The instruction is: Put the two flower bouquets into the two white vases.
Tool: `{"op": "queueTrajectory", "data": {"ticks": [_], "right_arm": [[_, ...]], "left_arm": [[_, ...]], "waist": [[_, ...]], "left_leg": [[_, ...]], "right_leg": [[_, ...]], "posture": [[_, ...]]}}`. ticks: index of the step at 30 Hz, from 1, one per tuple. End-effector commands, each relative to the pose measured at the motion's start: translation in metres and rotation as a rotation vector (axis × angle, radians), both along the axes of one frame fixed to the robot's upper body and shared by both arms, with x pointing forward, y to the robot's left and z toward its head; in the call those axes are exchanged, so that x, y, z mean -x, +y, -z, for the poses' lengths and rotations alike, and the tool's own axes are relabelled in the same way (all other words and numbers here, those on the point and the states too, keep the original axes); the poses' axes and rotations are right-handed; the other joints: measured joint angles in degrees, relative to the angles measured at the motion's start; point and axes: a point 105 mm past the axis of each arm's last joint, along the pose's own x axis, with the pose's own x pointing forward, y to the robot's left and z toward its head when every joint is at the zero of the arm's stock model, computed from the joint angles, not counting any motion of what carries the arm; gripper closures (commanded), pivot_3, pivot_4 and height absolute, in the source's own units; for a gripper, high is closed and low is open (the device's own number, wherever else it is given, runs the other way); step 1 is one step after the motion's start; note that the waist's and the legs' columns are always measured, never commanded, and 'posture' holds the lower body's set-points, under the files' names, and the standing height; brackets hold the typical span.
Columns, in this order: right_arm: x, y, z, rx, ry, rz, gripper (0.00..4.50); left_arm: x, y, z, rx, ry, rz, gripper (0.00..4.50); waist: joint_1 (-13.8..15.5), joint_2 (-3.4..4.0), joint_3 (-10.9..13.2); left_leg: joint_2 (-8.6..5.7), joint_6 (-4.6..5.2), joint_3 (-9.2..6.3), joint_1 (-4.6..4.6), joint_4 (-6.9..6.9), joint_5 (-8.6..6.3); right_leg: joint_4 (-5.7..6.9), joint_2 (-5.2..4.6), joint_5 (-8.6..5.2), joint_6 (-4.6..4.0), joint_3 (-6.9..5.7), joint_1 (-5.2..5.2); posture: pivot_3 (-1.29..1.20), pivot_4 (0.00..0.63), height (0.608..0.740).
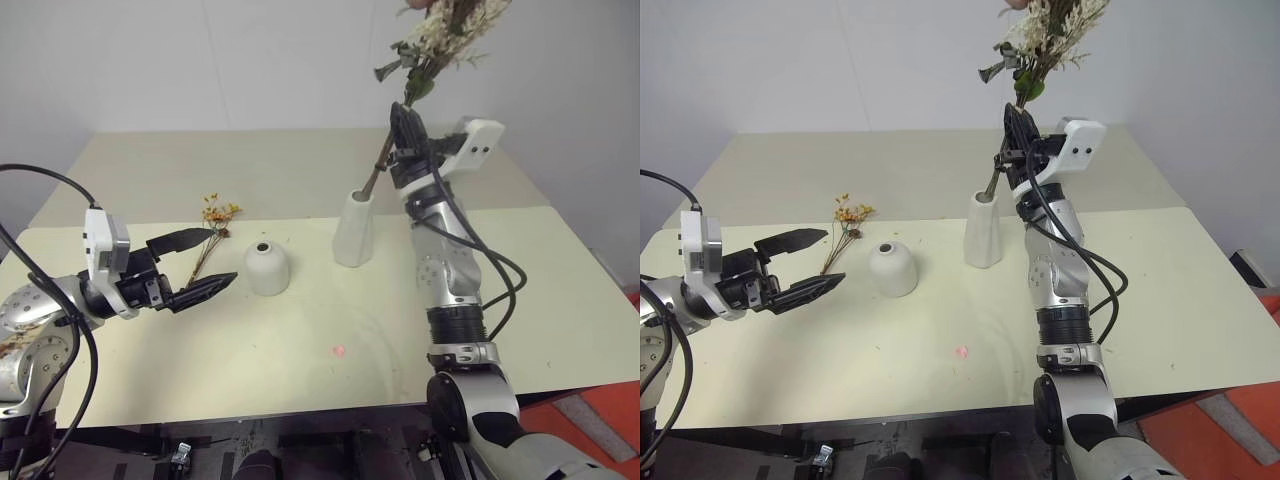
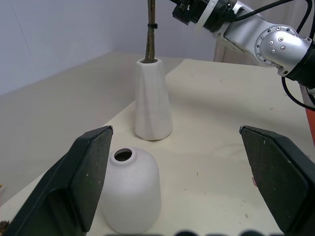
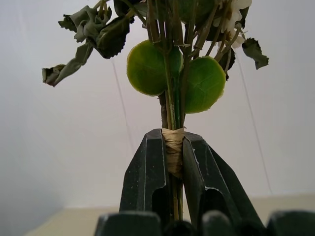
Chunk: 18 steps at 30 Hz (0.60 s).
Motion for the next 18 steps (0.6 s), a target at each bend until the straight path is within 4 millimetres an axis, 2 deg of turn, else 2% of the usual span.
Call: {"op": "queueTrajectory", "data": {"ticks": [1, 18], "right_arm": [[0.008, 0.004, -0.008, 0.019, -0.04, -0.018, 4.29], [-0.006, 0.021, 0.018, 0.135, 0.019, -0.041, 4.29]], "left_arm": [[0.003, -0.003, -0.006, -0.008, -0.029, 0.008, 0.0], [0.005, -0.001, -0.005, -0.003, -0.032, -0.018, 0.0]], "waist": [[0.0, 0.0, 0.0], [0.0, 0.0, 0.0]], "left_leg": [[0.0, 0.0, 0.0, 0.0, 0.0, 0.0], [-0.01, -0.01, 0.01, -0.01, -0.01, 0.0]], "right_leg": [[0.0, 0.0, 0.0, 0.0, 0.0, 0.0], [-0.02, -0.01, 0.0, 0.0, 0.0, 0.0]], "posture": [[0.0, 0.15, 0.74], [0.0, 0.15, 0.74]]}}
